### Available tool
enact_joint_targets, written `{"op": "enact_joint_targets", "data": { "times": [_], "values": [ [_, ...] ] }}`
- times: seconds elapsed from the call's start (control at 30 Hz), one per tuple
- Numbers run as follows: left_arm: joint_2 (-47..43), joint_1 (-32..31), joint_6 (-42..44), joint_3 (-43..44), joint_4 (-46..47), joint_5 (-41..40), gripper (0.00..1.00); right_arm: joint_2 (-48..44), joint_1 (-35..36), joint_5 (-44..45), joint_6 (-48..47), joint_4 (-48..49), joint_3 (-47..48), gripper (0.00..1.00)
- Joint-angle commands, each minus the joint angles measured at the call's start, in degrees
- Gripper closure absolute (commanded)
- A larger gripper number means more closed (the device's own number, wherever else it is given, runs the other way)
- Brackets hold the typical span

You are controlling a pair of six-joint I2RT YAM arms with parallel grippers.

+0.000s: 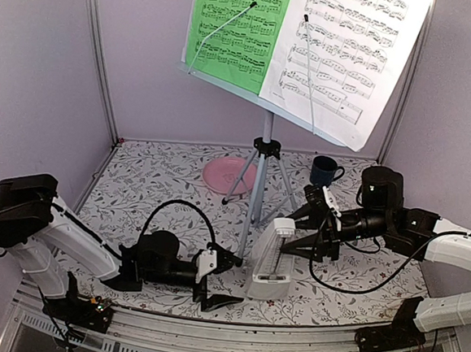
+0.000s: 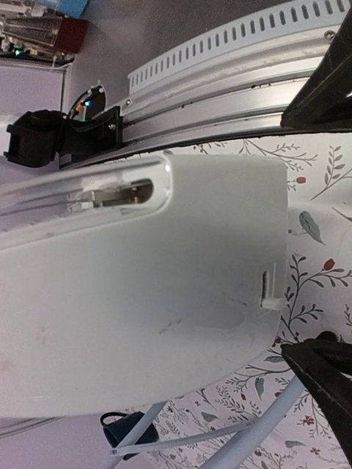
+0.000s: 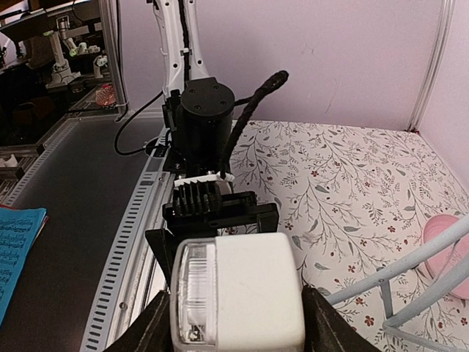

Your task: Set up the instrument practice props

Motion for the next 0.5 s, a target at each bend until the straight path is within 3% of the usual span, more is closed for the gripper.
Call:
{"op": "enact_joint_targets", "data": {
  "times": [0.0,0.47],
  "values": [
    [1.39,-0.81,-2.6,1.79,2.66,-1.7,0.01,-2.28,0.41,-0.92,0.8,6.66,2.56,0.8],
    [4.11,-0.98,-4.9,4.43,2.42,-1.29,0.09,-2.43,0.47,1.46,2.03,7.87,2.15,0.86]
  ]
}}
